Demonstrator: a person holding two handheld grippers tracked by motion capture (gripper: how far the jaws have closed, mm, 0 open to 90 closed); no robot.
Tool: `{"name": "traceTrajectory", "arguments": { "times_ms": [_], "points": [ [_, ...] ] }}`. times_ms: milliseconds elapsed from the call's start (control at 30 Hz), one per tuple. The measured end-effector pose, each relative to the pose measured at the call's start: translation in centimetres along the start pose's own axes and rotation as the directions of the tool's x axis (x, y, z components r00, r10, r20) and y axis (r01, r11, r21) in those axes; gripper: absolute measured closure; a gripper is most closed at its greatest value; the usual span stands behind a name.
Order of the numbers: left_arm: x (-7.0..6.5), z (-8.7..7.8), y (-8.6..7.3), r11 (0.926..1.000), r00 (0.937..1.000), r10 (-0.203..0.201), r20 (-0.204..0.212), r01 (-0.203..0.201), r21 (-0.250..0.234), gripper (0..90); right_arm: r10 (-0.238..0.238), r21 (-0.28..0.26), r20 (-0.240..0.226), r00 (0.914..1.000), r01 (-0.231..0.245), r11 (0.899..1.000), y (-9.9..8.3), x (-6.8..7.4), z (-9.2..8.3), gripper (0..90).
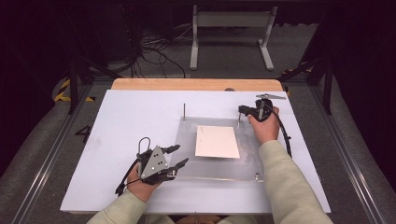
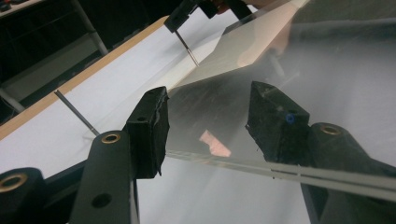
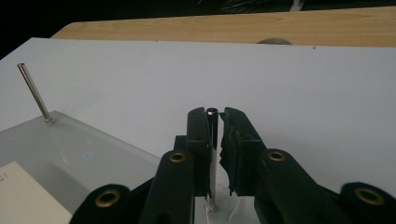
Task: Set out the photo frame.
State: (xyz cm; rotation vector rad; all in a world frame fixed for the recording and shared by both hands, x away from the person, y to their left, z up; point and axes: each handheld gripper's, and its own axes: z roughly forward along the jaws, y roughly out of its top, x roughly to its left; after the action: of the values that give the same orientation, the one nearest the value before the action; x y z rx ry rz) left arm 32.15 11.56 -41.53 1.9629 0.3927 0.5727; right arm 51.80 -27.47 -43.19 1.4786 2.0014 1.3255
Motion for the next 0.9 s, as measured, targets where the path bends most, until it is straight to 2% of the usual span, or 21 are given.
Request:
{"name": "traceTrajectory", "arguments": {
  "times_ms": [167,300,467,533,600,733,833,900],
  "points": [
    [0.0,0.0,0.1,1.0,1.0,-0.003,0.001,0.003,0.001,47.3,0.011,-0.038,-0.023,0.9997,-0.012,0.999,0.2,0.0,-1.7,71.5],
    [0.1,0.0,0.1,1.0,1.0,-0.007,0.005,0.007,0.002,47.1,-0.018,-0.062,-0.038,0.9991,0.016,0.998,0.0,0.1,-3.6,63.2],
    [0.2,0.0,0.2,0.9999,0.9999,-0.01,0.009,0.01,0.003,46.7,-0.011,-0.083,-0.043,0.999,0.008,0.997,-0.8,0.0,-6.0,61.0],
    [0.2,0.0,0.2,0.9999,0.9999,-0.011,0.012,0.011,0.002,46.5,-0.041,-0.1,-0.038,0.9984,0.037,0.994,-1.1,0.0,-6.9,59.7],
    [0.3,0.0,0.2,0.9999,0.9998,-0.015,0.014,0.015,0.002,46.4,-0.039,-0.104,-0.067,0.997,0.031,0.994,-1.4,0.1,-7.8,57.9],
    [0.4,0.0,0.3,0.9999,0.9997,-0.017,0.019,0.017,0.002,46.4,-0.066,-0.098,-0.123,0.9903,0.054,0.994,-2.3,0.9,-9.9,55.4],
    [0.4,0.0,0.3,0.9998,0.9997,-0.018,0.018,0.018,0.004,46.3,-0.117,-0.117,-0.115,0.9864,0.104,0.988,-3.0,1.7,-11.6,53.4],
    [0.3,0.0,0.3,0.9998,0.9997,-0.018,0.018,0.018,0.004,46.3,-0.123,-0.134,-0.127,0.9843,0.105,0.985,-3.2,1.9,-12.3,52.1]
  ]
}}
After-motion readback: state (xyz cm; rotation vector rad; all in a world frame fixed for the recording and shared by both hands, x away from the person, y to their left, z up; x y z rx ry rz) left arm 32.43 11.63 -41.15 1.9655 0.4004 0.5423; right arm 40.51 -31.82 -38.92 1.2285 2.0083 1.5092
